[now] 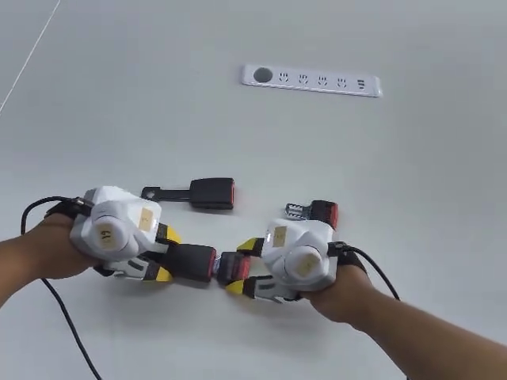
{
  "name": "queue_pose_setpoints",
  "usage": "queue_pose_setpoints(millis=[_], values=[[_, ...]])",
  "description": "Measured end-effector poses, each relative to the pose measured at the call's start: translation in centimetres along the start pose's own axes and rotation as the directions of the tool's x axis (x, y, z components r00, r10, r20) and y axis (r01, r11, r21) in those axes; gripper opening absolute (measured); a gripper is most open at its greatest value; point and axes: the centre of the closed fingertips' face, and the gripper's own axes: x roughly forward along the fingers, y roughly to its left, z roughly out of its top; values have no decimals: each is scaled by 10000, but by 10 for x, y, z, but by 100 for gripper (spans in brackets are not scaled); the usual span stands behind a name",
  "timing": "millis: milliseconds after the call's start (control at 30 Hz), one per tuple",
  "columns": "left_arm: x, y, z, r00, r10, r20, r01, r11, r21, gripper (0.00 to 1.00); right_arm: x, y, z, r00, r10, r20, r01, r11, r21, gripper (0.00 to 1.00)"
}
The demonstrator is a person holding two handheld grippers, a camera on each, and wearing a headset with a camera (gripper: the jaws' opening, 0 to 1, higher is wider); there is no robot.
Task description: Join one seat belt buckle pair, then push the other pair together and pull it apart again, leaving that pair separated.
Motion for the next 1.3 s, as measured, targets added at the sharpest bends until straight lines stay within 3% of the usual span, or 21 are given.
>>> queue_pose_setpoints(millis=[167, 533, 1300], values=[[-1, -1, 1, 9999, -91, 68, 91, 9999, 87, 29, -1, 0, 1, 9998, -82, 161, 87, 9995, -315, 32], [-5, -3, 6, 9984, -128, 559, 137, 9998, -150, 29, -1, -1, 1, 9979, -143, 636, 131, 9997, 190, 32], [-6, -3, 6, 9971, -239, 721, 255, 9994, -217, 28, -2, -1, 1, 9961, -117, 876, 92, 9995, 287, 31]])
